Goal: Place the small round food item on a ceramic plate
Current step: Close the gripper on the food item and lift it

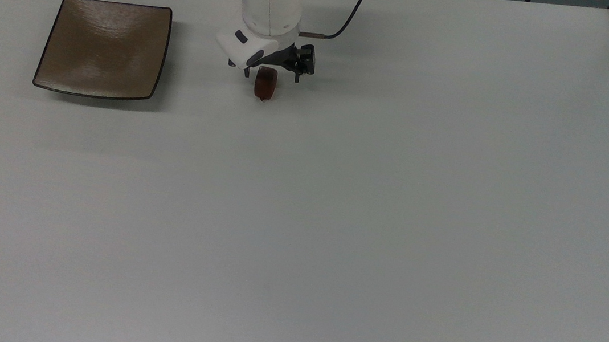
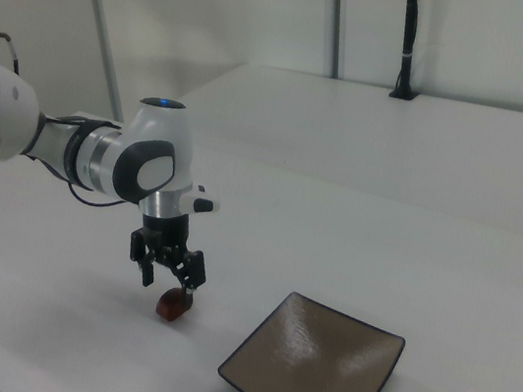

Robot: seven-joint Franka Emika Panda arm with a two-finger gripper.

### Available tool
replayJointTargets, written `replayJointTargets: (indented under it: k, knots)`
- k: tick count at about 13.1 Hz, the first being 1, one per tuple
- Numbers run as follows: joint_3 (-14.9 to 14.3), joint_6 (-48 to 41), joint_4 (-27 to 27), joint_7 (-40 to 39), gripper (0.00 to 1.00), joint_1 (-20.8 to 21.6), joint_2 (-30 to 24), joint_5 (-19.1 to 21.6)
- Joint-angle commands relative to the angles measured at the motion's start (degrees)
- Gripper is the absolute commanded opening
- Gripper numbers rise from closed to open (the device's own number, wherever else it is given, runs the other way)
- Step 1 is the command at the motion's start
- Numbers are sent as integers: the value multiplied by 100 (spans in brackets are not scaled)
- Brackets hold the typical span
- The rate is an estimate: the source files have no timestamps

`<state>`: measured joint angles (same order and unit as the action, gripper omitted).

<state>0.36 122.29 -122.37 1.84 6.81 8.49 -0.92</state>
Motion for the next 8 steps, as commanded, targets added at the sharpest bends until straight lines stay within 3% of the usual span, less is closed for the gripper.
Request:
replayJointTargets:
  k: [1,6,8]
  knots:
    - [8,137,-77,53,100,31,38,48]
    - [26,453,-77,115,100,31,249,48]
    - [26,515,-77,150,87,31,267,48]
